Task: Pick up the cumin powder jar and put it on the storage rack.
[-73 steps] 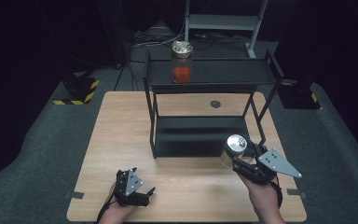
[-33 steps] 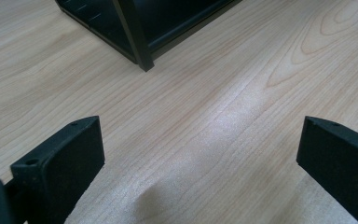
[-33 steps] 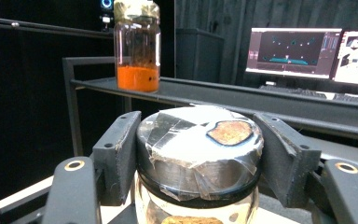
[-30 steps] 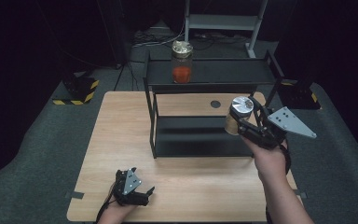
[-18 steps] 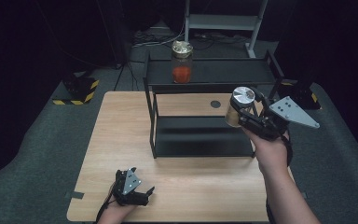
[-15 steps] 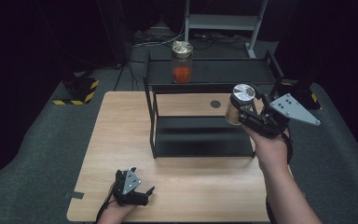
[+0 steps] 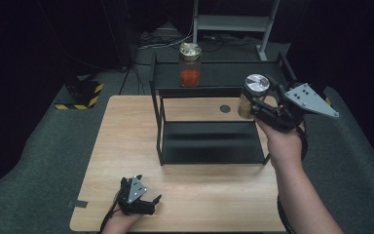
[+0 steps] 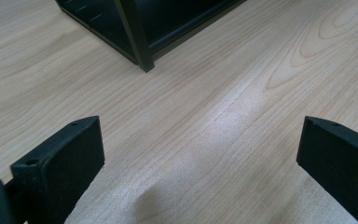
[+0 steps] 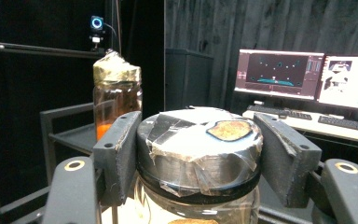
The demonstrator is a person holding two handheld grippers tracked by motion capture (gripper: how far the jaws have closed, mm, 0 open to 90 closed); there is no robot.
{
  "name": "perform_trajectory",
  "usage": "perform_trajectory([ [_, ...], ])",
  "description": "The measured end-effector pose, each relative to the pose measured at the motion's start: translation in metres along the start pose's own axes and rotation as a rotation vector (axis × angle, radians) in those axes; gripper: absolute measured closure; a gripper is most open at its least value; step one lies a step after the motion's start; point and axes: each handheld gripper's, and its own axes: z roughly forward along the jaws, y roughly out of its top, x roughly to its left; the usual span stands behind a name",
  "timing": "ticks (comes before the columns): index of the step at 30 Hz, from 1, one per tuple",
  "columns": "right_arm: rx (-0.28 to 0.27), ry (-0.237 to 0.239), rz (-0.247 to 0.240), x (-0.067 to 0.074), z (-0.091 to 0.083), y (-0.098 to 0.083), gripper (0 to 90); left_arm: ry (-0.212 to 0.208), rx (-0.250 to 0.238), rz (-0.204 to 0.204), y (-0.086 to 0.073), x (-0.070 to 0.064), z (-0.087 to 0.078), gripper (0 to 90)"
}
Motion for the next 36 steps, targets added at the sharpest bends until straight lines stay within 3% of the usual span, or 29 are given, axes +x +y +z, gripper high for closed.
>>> perform_trajectory([
  [14,-0.021,-0.033,-0.012,0.0,0.019,0.015,34.4,-0.003,-0.003,-0.004,-0.001,0.001,0.0,1.0],
  [28,-0.009,-0.069,-0.001,-0.002,0.044,0.02,34.4,-0.007,-0.005,-0.008,-0.001,0.002,0.0,1.0],
  [36,0.005,-0.091,-0.019,-0.002,0.062,0.023,34.4,-0.01,-0.008,-0.013,-0.002,0.003,-0.001,1.0],
])
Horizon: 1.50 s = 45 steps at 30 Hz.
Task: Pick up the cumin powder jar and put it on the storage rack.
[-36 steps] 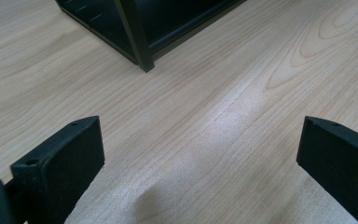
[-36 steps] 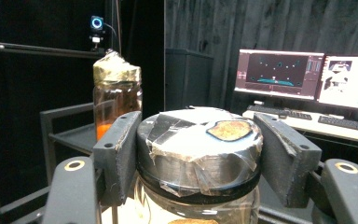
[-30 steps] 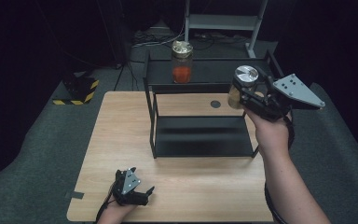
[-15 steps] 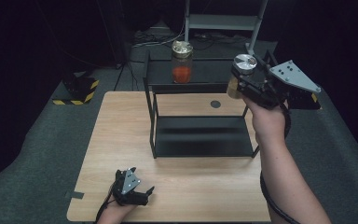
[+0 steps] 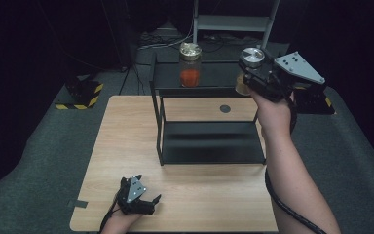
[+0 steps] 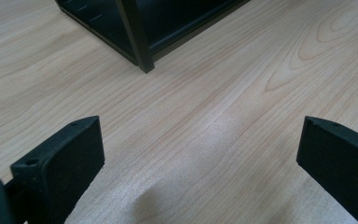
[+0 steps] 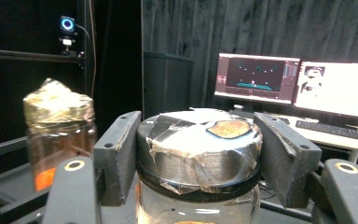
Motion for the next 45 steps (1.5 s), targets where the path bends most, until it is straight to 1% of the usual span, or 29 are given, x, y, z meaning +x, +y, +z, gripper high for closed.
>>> perform_trajectory([
  [8,0.015,-0.024,0.0,0.0,0.022,0.003,34.4,-0.008,-0.007,-0.011,-0.001,0.003,0.0,1.0],
  [11,0.016,-0.026,0.002,0.0,0.027,0.003,34.4,-0.01,-0.011,-0.018,-0.002,0.003,-0.001,1.0],
  [17,0.014,-0.026,0.0,0.001,0.037,0.001,34.4,-0.008,-0.012,-0.008,-0.002,0.002,-0.001,1.0],
  [19,0.014,-0.024,0.009,0.0,0.039,-0.001,34.3,-0.009,-0.014,-0.012,-0.003,0.003,-0.001,1.0],
  [25,0.024,-0.027,0.018,-0.002,0.042,-0.005,34.4,-0.008,-0.018,-0.019,-0.003,0.003,-0.001,1.0],
  [31,0.027,-0.034,0.042,-0.006,0.044,-0.009,34.4,-0.008,-0.017,-0.018,-0.003,0.003,-0.001,1.0],
  [38,0.012,-0.031,0.049,-0.008,0.044,-0.014,34.2,-0.007,-0.018,-0.016,-0.003,0.003,-0.001,1.0],
  [43,0.012,-0.025,0.067,-0.011,0.045,-0.015,33.9,-0.009,-0.02,-0.02,-0.004,0.004,-0.002,1.0],
  [45,0.014,-0.023,0.066,-0.012,0.045,-0.015,33.8,-0.01,-0.02,-0.02,-0.004,0.004,-0.002,1.0],
])
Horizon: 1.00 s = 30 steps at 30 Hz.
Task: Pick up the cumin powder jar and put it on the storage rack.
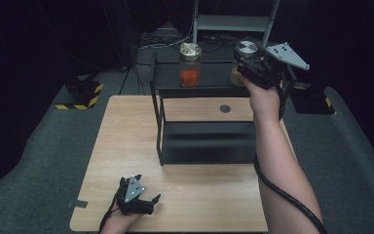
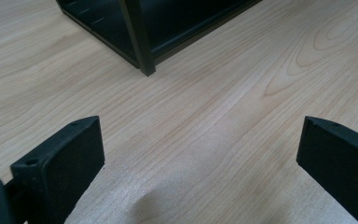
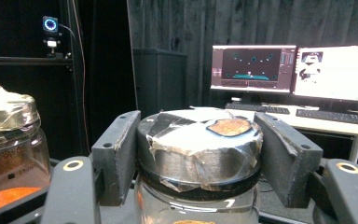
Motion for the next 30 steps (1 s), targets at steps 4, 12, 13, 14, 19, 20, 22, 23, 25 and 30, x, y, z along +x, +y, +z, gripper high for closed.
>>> perform_trajectory([
  [4,0.002,0.0,0.003,0.0,0.0,0.0,33.6,-0.002,0.001,0.003,0.0,0.0,0.0,1.0],
  [12,0.029,0.001,0.018,-0.001,0.0,0.006,28.7,-0.006,-0.001,-0.002,0.0,0.001,0.0,1.0],
  [13,0.03,0.001,0.02,-0.002,0.0,0.006,27.2,-0.006,-0.002,-0.001,0.0,0.001,0.0,1.0],
  [14,0.032,0.002,0.022,-0.002,0.0,0.006,24.8,-0.006,-0.001,0.001,0.0,0.001,0.0,1.0],
  [19,0.04,-0.018,0.018,0.002,-0.001,0.008,7.4,-0.008,-0.002,0.0,0.0,0.001,0.0,1.0],
  [20,0.044,-0.029,0.017,0.004,-0.001,0.008,4.1,-0.009,-0.002,-0.001,0.0,0.002,0.0,1.0],
  [22,0.038,-0.031,0.015,0.006,-0.002,0.008,0.0,-0.009,-0.002,-0.002,0.0,0.002,0.0,1.0],
  [23,0.038,-0.032,0.014,0.007,-0.002,0.007,0.0,-0.008,-0.002,-0.001,0.0,0.001,0.0,1.0],
  [25,0.046,-0.034,0.017,0.008,-0.003,0.008,0.0,-0.007,-0.002,0.001,0.0,0.001,0.0,1.0],
  [30,0.052,-0.032,0.007,0.008,-0.006,0.007,0.0,-0.008,-0.001,0.004,0.0,0.001,0.0,1.0],
])
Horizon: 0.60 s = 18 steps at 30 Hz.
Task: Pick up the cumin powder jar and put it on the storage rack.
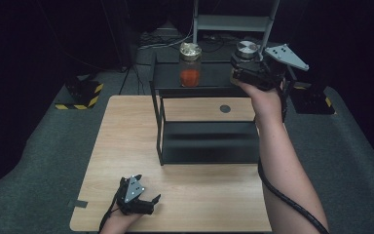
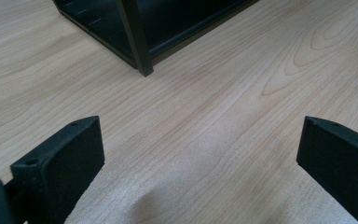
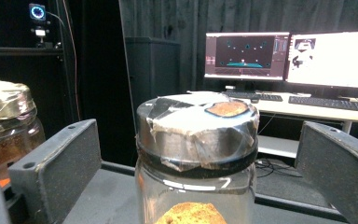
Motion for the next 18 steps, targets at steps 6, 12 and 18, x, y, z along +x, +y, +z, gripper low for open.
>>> perform_trajectory([
  [6,-0.002,0.001,0.007,0.0,-0.003,-0.001,0.0,0.004,-0.001,-0.002,0.0,-0.001,0.0,1.0],
  [12,0.0,0.01,-0.011,0.0,-0.007,-0.001,0.0,0.001,0.002,-0.013,0.0,0.001,0.0,1.0],
  [18,-0.008,0.012,-0.013,-0.001,-0.016,-0.003,0.0,0.006,0.003,-0.01,0.001,0.0,0.0,1.0],
])
